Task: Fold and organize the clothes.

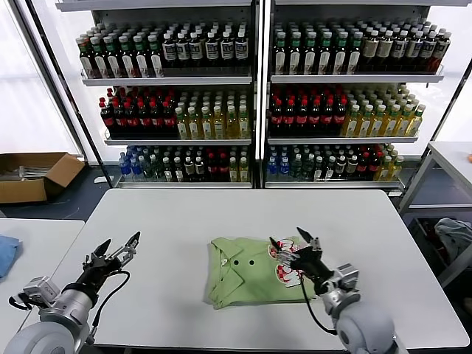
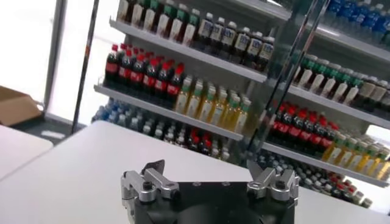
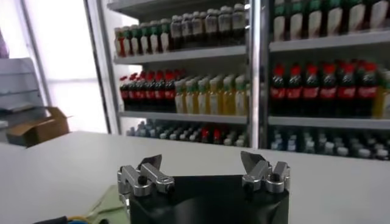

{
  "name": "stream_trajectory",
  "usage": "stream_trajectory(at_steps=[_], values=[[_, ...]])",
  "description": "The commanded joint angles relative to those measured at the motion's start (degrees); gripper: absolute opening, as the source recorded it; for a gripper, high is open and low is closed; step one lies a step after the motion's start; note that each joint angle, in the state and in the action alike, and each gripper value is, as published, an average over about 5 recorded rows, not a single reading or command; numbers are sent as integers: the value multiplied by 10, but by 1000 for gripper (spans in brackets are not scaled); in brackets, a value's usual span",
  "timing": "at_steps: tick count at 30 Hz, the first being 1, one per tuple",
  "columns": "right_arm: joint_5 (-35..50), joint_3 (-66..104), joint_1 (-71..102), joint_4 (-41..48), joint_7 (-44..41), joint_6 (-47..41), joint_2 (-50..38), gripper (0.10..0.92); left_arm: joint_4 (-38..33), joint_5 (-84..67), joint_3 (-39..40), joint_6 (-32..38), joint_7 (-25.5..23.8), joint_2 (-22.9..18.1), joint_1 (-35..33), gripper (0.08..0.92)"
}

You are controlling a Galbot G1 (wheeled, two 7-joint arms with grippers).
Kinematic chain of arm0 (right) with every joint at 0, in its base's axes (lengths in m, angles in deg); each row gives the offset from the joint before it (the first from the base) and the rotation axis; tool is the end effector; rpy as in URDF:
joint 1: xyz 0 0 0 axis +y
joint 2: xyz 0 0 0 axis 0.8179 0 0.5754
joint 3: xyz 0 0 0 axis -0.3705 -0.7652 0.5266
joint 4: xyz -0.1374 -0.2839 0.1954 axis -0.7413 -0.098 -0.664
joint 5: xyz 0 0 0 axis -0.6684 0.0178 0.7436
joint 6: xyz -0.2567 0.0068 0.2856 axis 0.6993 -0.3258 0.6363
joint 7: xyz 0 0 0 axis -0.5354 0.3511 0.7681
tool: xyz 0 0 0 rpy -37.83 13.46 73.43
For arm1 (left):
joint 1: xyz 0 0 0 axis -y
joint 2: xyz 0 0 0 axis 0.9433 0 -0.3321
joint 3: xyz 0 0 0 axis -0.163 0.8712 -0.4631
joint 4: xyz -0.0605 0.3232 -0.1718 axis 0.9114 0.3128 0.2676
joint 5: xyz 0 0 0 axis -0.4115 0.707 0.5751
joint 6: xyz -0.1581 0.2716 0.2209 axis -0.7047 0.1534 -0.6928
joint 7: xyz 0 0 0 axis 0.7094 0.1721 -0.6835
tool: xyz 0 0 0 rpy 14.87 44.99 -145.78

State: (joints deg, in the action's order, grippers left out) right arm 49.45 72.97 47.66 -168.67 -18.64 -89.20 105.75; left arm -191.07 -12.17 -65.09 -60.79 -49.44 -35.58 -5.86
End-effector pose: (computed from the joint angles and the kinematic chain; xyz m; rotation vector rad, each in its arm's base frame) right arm 0.2866 -0.0354 -0.2658 0.5776 -2.8998 -0.0406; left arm 0.2304 0.1336 -0.2189 -0.0780 -2.8322 0.4753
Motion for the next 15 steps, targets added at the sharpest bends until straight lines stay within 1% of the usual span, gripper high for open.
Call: stream_trajectory(at_steps=[1, 4, 7, 11, 15], values=[[15, 164, 117, -71, -26, 36, 1, 823, 9, 114, -39, 27, -97, -13, -19, 823], [1, 173, 134, -75, -39, 47, 11, 823, 4, 125, -54, 22, -138, -24, -26, 823], [-12, 178, 144, -75, -46, 54, 18, 823, 5, 137, -69, 19, -162, -37, -23, 823], [-17, 185, 151, -72, -54, 59, 18, 823, 8, 161, -77, 23, -178, -49, -20, 823], [-17, 194, 161, -71, -56, 59, 13, 823, 7, 173, -76, 29, -184, -51, -23, 823]])
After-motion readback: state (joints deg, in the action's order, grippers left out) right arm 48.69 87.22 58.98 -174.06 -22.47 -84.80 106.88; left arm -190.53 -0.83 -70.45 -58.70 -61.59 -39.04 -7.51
